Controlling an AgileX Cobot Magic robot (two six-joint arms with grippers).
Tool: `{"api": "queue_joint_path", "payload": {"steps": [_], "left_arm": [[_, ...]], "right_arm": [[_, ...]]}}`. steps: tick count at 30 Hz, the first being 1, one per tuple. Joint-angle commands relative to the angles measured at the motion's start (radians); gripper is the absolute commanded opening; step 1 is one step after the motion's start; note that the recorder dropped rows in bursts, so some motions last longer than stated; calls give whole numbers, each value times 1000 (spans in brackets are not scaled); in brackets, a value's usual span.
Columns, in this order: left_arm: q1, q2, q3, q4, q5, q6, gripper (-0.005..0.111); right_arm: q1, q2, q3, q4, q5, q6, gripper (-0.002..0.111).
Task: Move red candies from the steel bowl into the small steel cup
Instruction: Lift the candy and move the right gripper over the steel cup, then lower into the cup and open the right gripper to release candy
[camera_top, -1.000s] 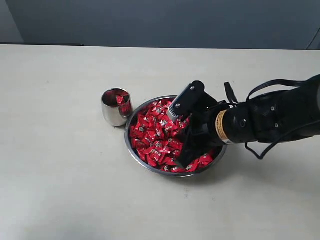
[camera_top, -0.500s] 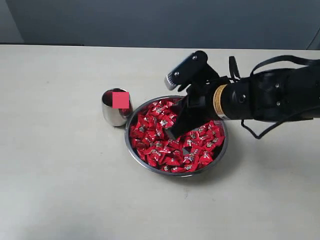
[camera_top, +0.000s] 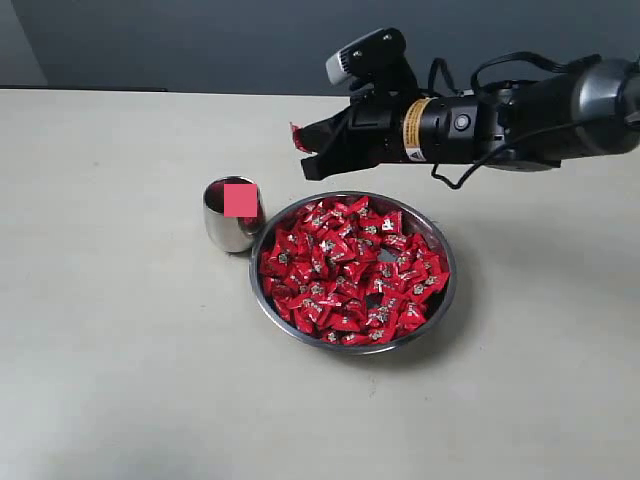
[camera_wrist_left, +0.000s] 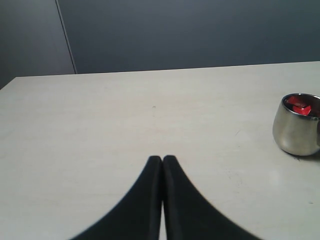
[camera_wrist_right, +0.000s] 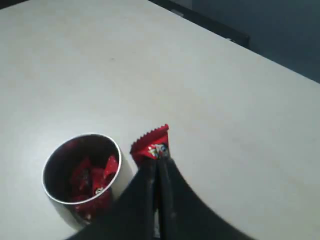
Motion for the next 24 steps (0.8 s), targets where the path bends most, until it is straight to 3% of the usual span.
{"api": "queue_joint_path", "payload": {"steps": [1, 15, 24], "left_arm": [[1, -4, 4, -3, -2, -2, 0], [1, -4, 4, -3, -2, -2, 0], [1, -4, 4, -3, -2, -2, 0]], "right_arm": [[-5, 74, -81, -105, -106, 90, -1], [98, 121, -198, -294, -109, 228, -1], [105, 178, -247, -335, -77, 300, -1]]}}
